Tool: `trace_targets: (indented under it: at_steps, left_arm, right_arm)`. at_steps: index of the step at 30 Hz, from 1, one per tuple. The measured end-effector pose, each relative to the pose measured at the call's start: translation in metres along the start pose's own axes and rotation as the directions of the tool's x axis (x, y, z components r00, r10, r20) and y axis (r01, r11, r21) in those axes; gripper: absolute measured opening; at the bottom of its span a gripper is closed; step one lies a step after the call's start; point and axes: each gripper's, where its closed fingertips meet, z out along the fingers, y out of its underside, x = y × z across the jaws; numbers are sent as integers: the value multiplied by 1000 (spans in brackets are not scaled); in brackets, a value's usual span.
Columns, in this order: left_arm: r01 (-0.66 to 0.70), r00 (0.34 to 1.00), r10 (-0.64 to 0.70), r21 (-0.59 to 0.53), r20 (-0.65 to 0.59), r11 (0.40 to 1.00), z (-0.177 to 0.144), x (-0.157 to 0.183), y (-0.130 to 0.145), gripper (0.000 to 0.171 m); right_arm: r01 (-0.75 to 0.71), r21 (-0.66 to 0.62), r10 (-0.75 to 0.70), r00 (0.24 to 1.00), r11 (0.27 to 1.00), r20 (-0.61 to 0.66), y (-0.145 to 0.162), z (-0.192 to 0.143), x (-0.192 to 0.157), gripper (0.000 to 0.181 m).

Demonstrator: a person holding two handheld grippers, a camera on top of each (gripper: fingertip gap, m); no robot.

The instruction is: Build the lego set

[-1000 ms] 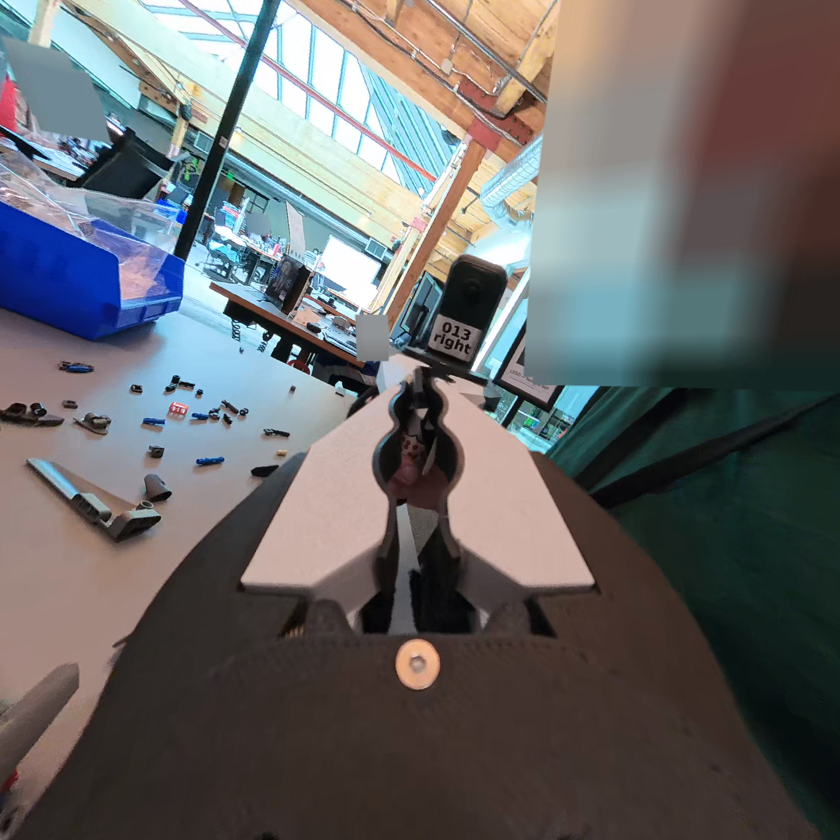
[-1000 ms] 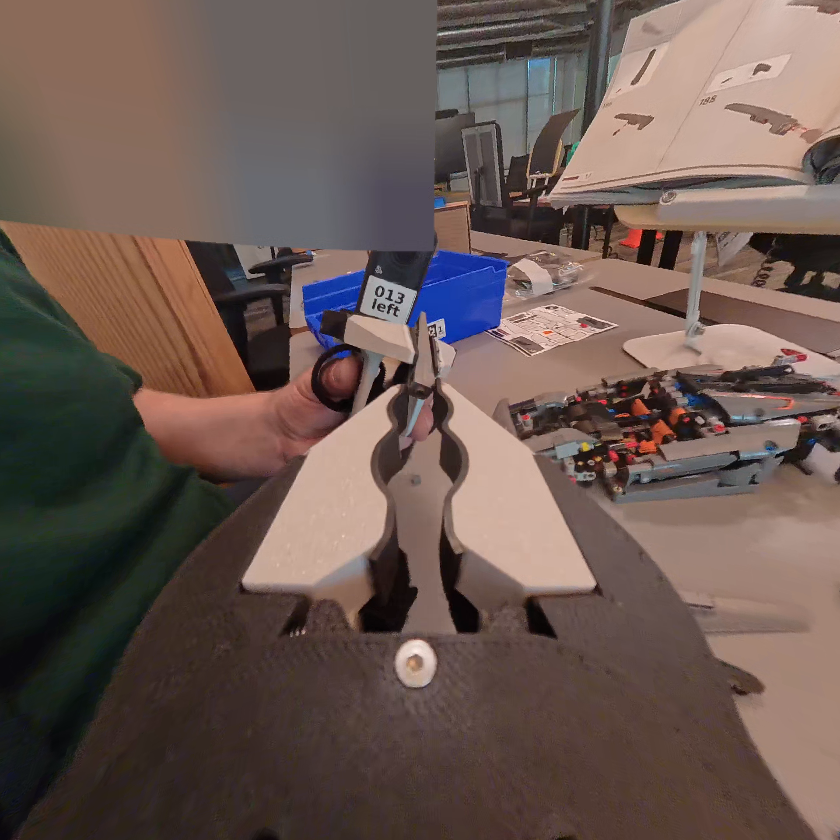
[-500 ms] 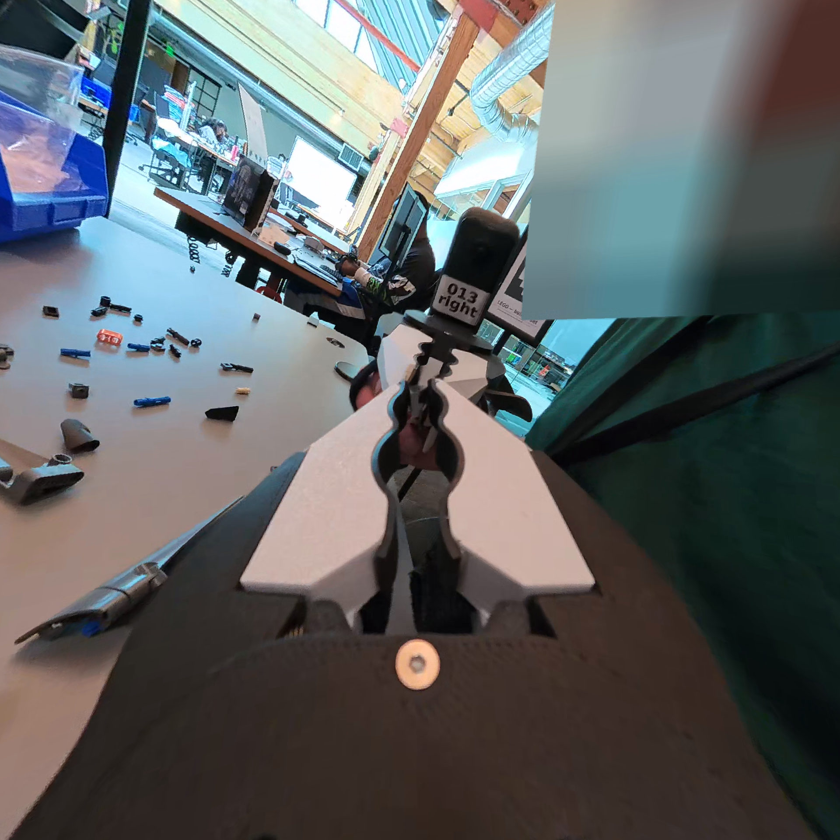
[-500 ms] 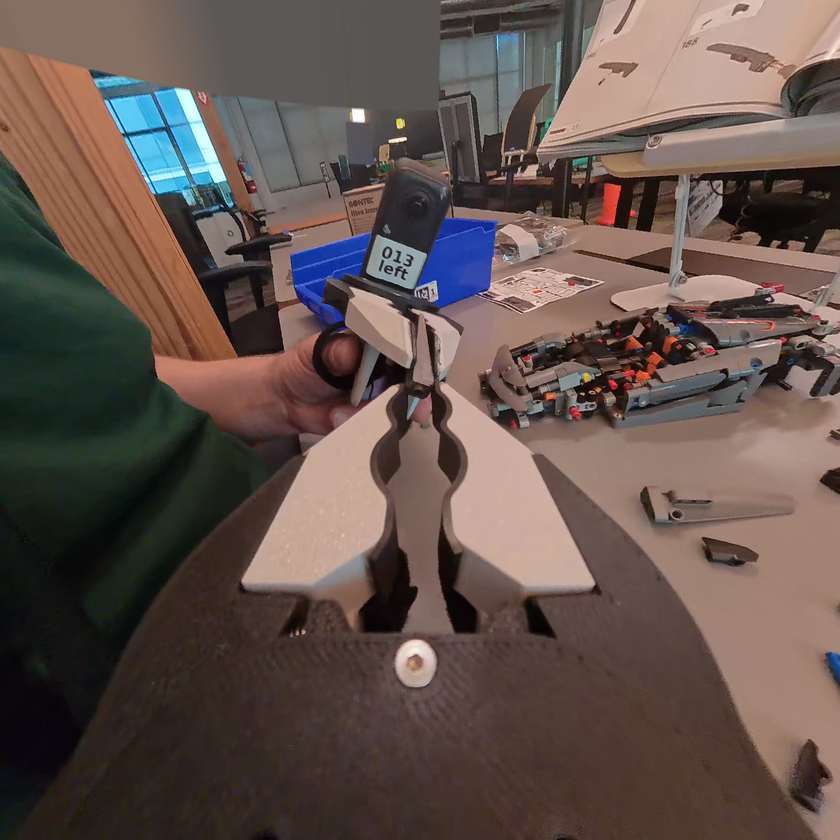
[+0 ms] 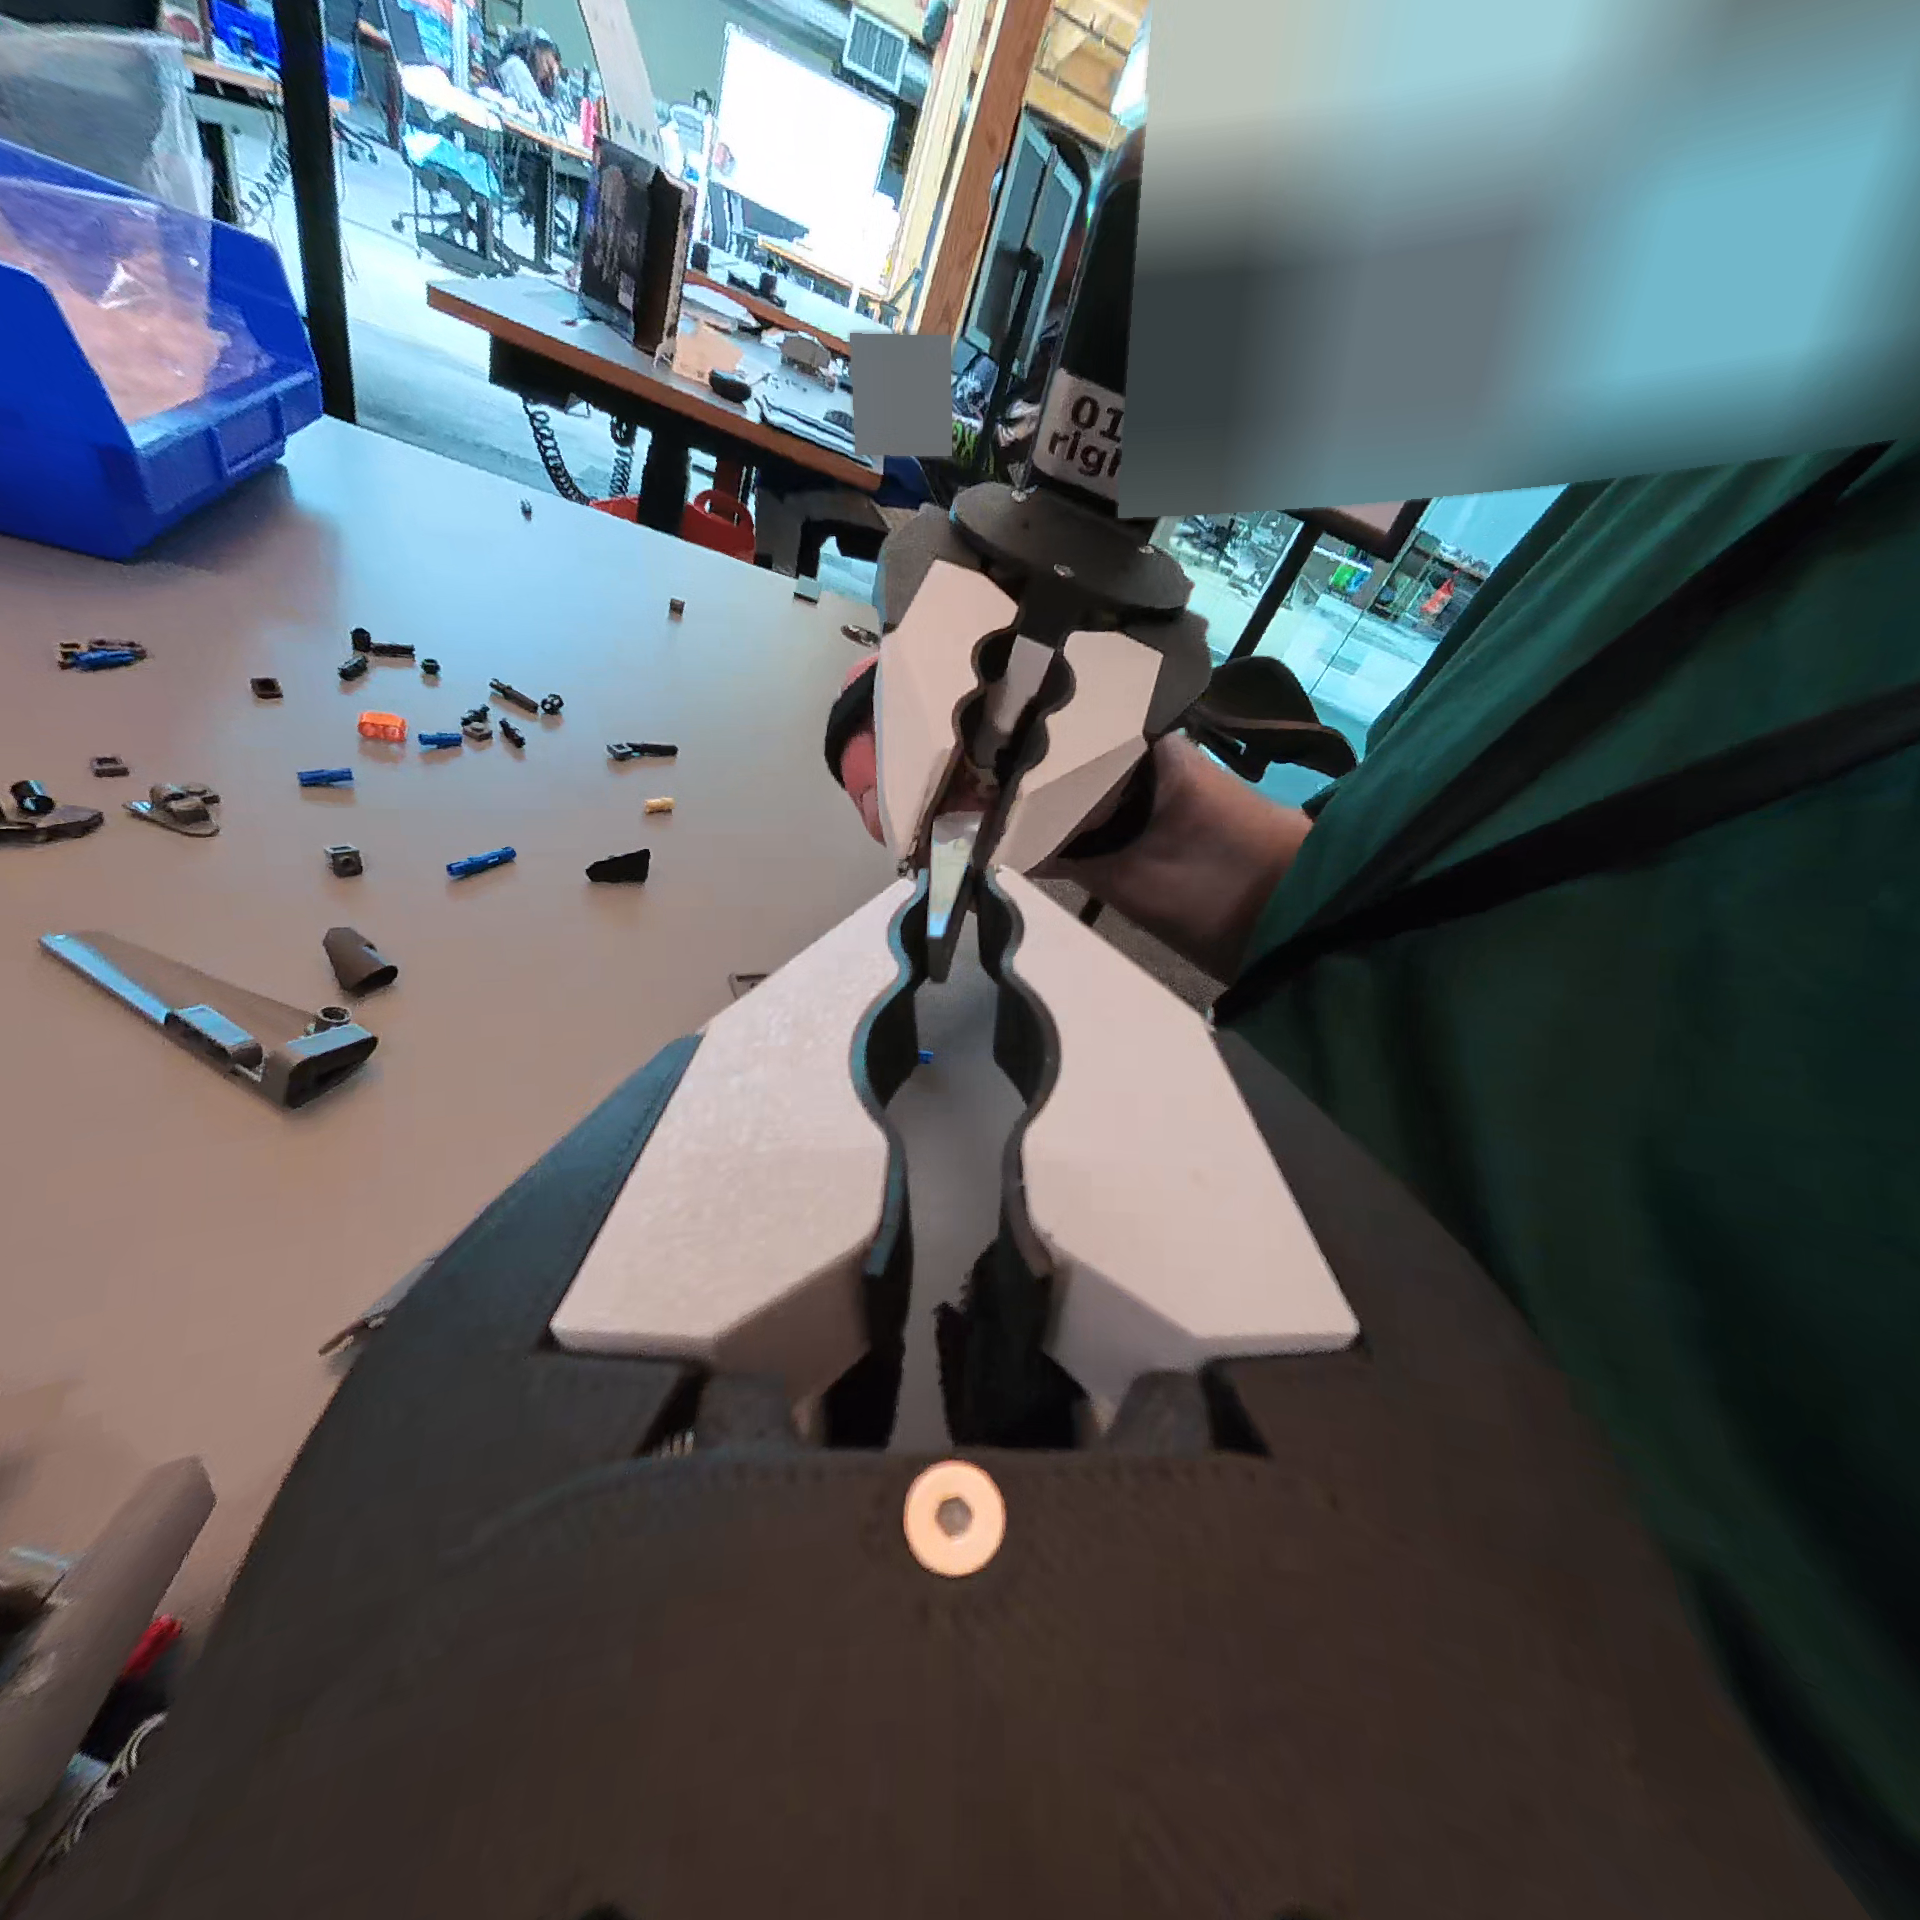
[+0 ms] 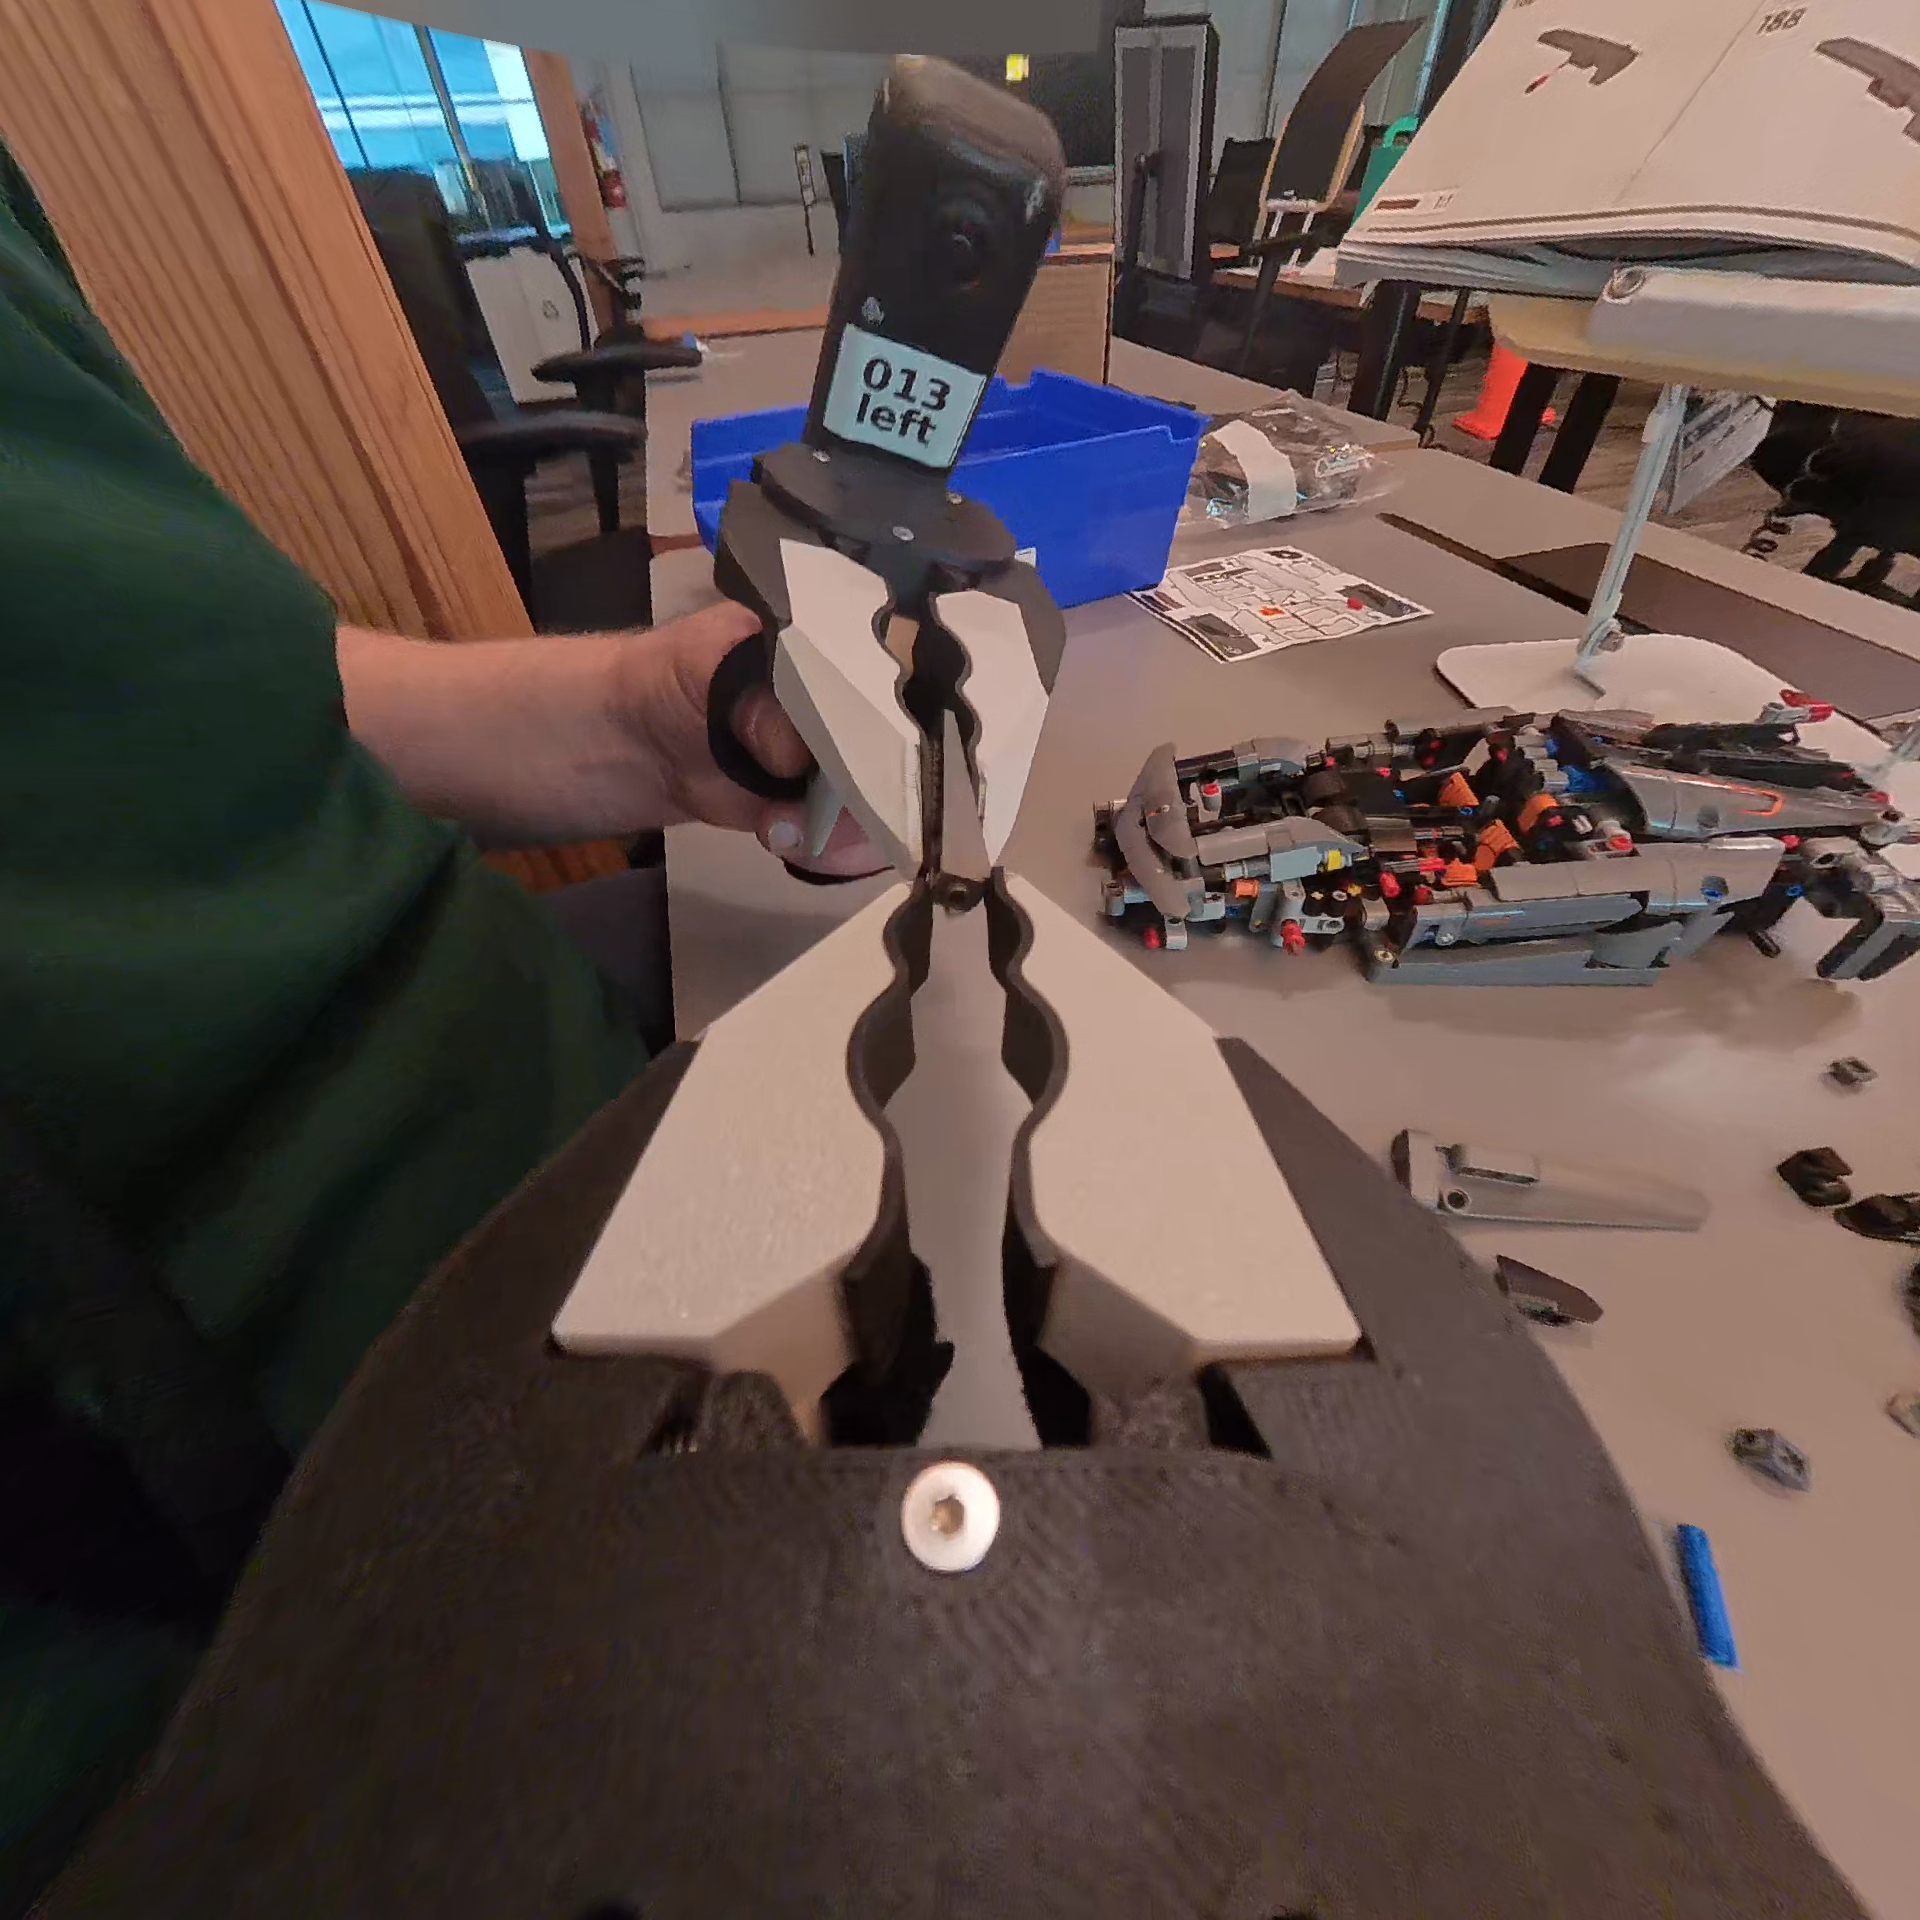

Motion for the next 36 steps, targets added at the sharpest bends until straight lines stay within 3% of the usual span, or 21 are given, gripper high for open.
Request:
trace_targets:
  at_steps: [7, 13, 21, 23, 30, 36]
  left_arm:
    - [29, 1000, -29, 18, 9, 999, -1, -8, 0, 14]
    - [2, 1000, -2, 10, 22, 1000, 1, -10, -2, 2]
    - [45, 999, -44, 70, -8, 997, -6, -10, -11, 13]
    - [33, 999, -34, 49, 5, 998, -3, -10, -9, 6]
    - [11, 998, -16, 91, 59, 996, -5, -16, -13, 6]
    - [6, 999, -12, 126, 49, 992, -8, -14, -19, 6]
  right_arm:
    - [-55, 32, 54, 999, 998, 5, 0, 0, 8, 8]
    - [-71, 49, 70, 997, 996, 30, -3, 0, 11, 8]
    - [-36, 26, 34, 998, 999, 44, -3, 3, 13, 8]
    - [-25, 20, 24, 999, 999, 48, -4, 4, 12, 8]
    - [-16, 26, 16, 1000, 1000, -7, -6, 4, 20, 10]
    - [-56, 83, 55, 998, 995, 6, -14, 0, 23, 0]
